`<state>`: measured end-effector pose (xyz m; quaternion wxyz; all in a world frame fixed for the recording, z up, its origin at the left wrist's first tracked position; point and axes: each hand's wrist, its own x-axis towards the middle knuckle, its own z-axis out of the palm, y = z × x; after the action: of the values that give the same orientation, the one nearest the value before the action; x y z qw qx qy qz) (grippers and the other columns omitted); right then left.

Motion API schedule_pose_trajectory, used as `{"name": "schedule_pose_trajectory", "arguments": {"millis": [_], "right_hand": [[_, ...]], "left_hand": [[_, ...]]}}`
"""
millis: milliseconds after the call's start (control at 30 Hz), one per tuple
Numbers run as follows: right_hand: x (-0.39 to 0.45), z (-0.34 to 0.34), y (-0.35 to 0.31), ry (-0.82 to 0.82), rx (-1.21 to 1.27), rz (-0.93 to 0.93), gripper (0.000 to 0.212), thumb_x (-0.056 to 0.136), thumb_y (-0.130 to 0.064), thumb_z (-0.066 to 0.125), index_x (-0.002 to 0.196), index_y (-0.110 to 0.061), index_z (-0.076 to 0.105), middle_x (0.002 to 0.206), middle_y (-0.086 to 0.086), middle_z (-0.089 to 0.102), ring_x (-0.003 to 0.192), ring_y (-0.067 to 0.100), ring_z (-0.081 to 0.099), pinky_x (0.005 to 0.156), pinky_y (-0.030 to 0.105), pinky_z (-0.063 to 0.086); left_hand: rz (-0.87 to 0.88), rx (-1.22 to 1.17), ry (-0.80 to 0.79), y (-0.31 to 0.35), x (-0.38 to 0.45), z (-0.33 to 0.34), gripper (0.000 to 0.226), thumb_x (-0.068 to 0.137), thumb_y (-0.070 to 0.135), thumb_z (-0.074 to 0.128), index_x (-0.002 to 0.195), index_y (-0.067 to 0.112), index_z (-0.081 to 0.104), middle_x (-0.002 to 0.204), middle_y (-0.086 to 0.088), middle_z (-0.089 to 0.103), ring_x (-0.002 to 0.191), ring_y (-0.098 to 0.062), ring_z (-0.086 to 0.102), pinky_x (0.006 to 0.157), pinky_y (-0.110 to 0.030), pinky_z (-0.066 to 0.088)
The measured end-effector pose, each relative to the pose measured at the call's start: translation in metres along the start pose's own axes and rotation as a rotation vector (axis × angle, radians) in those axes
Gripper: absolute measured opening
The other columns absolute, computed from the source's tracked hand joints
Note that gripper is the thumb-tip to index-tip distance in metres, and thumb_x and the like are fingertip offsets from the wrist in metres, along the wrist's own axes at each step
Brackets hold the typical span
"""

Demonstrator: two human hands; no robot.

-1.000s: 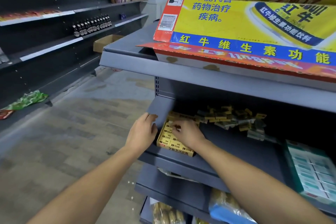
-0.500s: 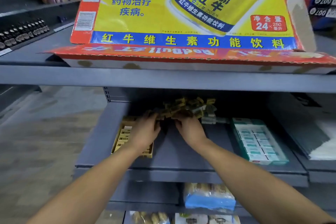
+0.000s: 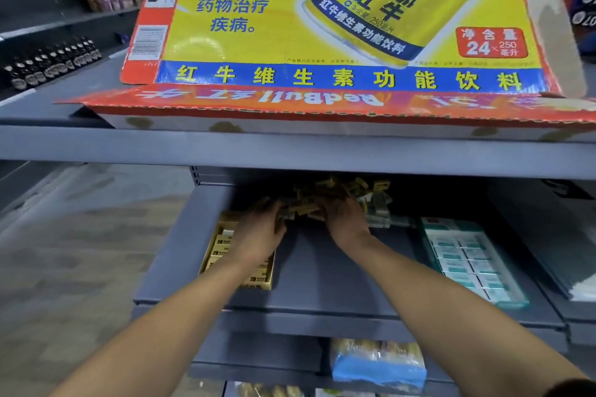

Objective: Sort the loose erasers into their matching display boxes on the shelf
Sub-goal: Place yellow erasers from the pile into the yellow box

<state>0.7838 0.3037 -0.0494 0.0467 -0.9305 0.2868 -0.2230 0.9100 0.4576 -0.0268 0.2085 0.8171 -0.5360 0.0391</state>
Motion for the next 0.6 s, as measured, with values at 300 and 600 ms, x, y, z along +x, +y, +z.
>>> {"name": "schedule_pose_trajectory", "arguments": {"millis": [300,600], "right_hand": [[-0.044,-0.024,-0.003,0.231,0.165,-0.165,0.037,0.078,0.003,0.072,0.113,-0.009,0.067,0.106,0.012,0.069,0.097,0.032,0.066,0.073,0.036,0.057],[-0.083,-0.037,0.002,0.229,0.255,-0.122,0.03,0.09,-0.008,0.063,0.12,-0.01,0.063,0.114,0.006,0.066,0.108,0.022,0.059,0.093,0.031,0.047]], "left_hand": [[0.065,-0.076,0.029,0.027,-0.006,0.012,0.034,0.089,0.018,0.059,0.122,0.012,0.059,0.123,-0.011,0.058,0.106,-0.031,0.058,0.084,-0.034,0.047],[0.104,-0.204,0.086,0.055,-0.038,0.028,0.036,0.085,0.018,0.066,0.119,0.011,0.06,0.116,-0.009,0.06,0.104,-0.028,0.057,0.087,-0.037,0.048]]}}
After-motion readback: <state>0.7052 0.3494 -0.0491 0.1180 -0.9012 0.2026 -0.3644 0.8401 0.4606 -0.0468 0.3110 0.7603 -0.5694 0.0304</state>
